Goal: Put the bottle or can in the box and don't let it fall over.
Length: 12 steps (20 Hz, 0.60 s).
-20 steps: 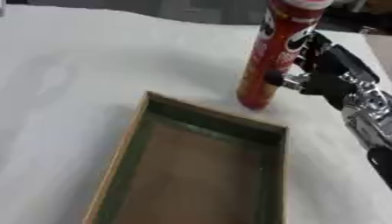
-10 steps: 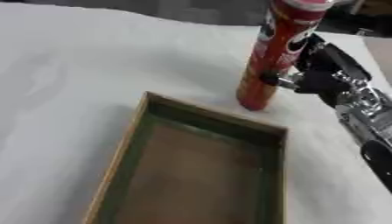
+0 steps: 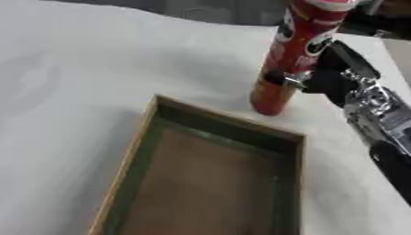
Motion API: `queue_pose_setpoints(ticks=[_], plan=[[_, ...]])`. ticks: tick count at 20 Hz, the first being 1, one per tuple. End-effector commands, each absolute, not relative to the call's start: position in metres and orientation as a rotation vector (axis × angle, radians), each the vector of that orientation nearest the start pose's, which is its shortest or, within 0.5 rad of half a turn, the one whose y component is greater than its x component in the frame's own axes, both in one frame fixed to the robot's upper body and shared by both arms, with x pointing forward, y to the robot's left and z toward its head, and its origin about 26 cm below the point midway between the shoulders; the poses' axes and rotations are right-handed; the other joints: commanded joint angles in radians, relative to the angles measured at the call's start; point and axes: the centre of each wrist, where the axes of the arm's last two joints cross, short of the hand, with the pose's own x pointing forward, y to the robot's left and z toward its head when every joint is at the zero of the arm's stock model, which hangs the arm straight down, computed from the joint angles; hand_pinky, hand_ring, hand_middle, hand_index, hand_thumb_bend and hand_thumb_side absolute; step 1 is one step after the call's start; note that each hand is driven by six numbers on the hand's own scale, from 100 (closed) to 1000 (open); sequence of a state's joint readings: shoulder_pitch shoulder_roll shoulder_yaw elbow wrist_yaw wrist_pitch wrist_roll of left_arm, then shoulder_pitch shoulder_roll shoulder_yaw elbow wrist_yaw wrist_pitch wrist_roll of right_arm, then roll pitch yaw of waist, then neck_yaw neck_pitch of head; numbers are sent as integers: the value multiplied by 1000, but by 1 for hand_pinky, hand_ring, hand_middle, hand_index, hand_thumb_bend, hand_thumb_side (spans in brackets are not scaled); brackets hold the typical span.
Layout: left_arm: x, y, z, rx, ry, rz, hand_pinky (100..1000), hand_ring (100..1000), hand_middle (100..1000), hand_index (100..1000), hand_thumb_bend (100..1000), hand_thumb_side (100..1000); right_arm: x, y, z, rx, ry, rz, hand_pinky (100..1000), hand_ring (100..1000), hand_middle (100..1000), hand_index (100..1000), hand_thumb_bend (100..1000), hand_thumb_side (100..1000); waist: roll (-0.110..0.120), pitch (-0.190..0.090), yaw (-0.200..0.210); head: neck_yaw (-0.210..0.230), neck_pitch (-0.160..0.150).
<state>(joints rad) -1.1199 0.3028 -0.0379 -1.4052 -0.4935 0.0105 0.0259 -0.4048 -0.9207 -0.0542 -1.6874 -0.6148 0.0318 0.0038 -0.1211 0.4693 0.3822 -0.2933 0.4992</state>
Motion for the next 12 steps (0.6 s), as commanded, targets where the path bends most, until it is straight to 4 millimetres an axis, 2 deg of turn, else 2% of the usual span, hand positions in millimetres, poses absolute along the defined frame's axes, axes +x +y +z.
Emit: queue_pose_setpoints(ticks=[1, 8, 12], plan=[[408, 186, 381, 744, -2496, -627, 581, 610, 421, 863, 100, 287, 323, -395, 290, -182, -2063, 400, 1000, 1000, 1000, 1000, 740, 143, 3, -22, 1, -7, 1], [408, 187, 380, 740, -2484, -636, 582, 614, 422, 862, 100, 290, 323, -394, 289, -148, -2059, 408, 1000, 1000, 1000, 1000, 696, 101, 2, -25, 7, -25, 10], [410, 186, 376, 734, -2473, -643, 584, 617, 424, 864, 100, 293, 324, -394, 286, -108, -2057, 418, 1000, 1000, 1000, 995, 636, 100, 4, -29, 4, -70, 21]])
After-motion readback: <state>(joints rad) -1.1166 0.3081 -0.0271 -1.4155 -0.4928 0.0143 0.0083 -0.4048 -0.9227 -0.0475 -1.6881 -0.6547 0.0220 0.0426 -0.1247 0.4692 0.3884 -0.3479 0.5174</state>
